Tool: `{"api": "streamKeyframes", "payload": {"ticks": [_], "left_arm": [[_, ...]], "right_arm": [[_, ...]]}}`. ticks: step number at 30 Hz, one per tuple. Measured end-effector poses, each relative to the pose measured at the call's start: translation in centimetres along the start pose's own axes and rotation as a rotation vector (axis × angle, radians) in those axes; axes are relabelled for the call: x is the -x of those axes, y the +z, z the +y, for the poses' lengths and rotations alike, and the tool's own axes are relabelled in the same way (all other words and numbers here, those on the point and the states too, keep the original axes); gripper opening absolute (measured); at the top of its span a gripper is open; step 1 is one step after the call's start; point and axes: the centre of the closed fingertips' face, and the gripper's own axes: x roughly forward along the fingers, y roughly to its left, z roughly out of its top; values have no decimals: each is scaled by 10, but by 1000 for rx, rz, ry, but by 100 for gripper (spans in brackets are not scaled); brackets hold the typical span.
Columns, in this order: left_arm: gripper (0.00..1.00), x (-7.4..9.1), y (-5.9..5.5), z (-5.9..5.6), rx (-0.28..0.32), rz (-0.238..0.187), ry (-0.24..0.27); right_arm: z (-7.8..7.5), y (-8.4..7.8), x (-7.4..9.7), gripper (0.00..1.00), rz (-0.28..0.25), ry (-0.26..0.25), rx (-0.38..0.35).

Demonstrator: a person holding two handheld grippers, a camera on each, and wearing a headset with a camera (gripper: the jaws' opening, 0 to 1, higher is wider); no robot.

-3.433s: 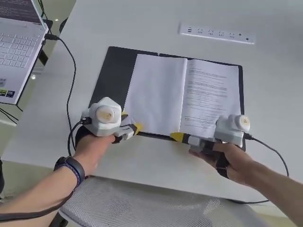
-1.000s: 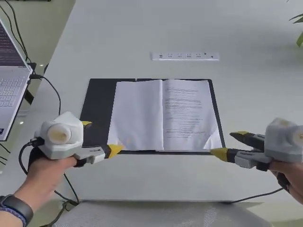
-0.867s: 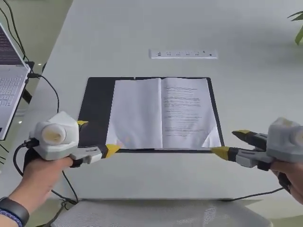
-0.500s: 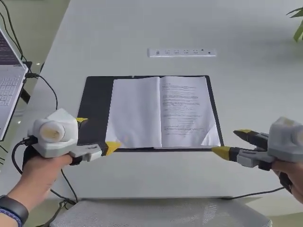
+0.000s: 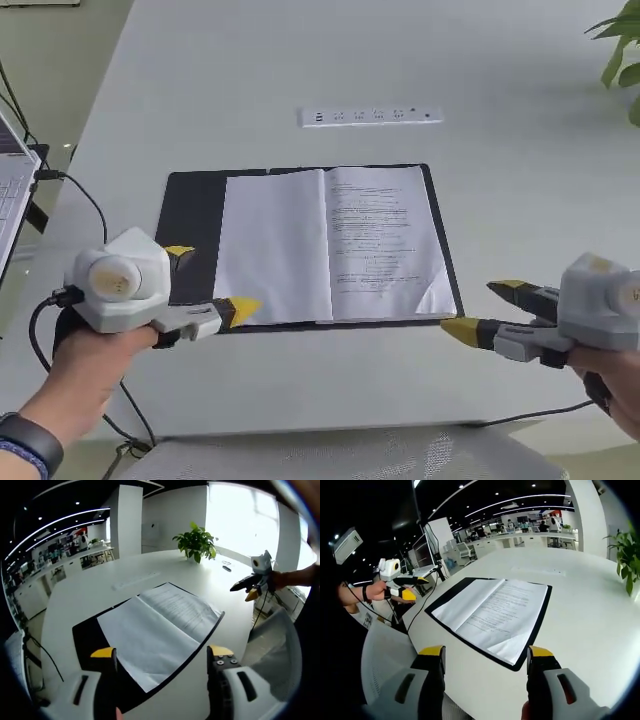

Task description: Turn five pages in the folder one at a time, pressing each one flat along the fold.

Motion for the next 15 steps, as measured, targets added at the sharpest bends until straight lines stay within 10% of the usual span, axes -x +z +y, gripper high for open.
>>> {"api": "streamKeyframes", "payload": {"ticks": [15], "left_arm": [[76, -58, 34, -53, -84, 1, -150]], "right_arm": [[-2, -5, 8, 65, -11, -30, -26]]}}
